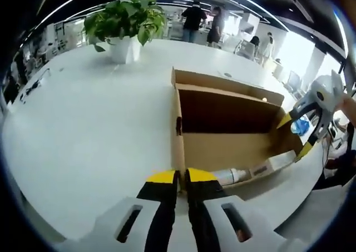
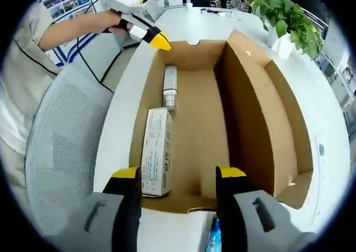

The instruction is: Operate the shoe box by opening the lid, removing the specified soft item, and placing it in the target area until the item is outside and the box remains undamaged.

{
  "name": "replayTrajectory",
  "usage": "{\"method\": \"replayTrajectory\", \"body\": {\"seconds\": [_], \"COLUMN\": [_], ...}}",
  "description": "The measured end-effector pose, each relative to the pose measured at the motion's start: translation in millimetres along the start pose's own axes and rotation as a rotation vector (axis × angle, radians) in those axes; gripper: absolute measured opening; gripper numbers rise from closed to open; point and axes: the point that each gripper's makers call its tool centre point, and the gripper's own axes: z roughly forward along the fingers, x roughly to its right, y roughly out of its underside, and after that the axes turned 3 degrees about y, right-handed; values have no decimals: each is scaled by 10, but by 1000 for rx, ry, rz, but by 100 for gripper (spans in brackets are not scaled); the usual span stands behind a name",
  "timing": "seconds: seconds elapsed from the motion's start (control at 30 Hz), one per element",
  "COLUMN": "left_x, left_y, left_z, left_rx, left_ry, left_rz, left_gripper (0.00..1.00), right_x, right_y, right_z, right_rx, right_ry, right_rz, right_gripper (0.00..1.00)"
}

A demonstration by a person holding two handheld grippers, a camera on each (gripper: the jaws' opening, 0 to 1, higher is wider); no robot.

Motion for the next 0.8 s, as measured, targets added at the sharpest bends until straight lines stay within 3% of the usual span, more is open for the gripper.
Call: {"method": "replayTrajectory", "body": {"seconds": [0.47, 0.8], "left_x": [-7, -10], "left_y": [-6, -8], "left_z": [-5, -6], "left_rx": [7, 8], "left_ry": [-2, 2], "left_rz": [-15, -18], "left_gripper": [3, 3], "right_x": [119, -3], "right_y": [21, 17], "right_z": [-24, 26], "right_rx": [-3, -4], "right_ry": [36, -3], "right_rz": [9, -25], "right_gripper": [52, 46]}}
